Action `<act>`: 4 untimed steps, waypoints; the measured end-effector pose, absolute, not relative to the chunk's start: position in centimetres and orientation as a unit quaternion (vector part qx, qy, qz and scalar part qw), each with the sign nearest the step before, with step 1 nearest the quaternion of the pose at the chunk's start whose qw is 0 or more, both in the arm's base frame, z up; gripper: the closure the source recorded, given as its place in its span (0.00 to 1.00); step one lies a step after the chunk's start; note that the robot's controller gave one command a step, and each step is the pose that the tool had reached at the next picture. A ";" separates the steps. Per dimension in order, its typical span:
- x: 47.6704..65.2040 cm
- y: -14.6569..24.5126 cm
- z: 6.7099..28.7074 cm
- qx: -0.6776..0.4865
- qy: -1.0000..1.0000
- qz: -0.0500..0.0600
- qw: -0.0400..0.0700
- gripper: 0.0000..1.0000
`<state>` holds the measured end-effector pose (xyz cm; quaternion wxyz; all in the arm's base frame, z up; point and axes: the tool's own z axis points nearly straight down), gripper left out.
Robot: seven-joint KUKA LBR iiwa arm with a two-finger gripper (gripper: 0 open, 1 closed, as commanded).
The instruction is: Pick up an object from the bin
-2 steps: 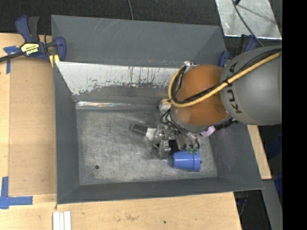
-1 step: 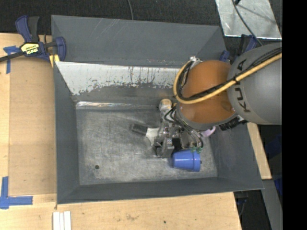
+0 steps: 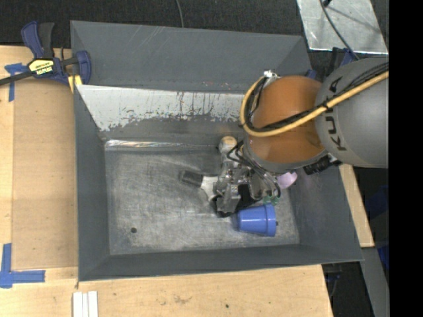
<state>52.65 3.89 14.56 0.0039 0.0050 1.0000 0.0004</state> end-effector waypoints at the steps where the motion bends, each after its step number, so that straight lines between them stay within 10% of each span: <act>1: 52.3 3.4 18.3 -0.001 1.000 0.000 -0.003 1.00; 2: 52.9 2.9 13.2 -0.026 1.000 0.000 0.000 0.00; 3: 53.0 2.8 13.4 -0.025 1.000 0.000 0.001 0.00; 4: 58.8 0.9 7.6 -0.001 1.000 0.001 0.009 1.00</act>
Offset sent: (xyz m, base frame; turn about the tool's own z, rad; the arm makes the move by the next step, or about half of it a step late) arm 0.0025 -0.0104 -0.0121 -0.0621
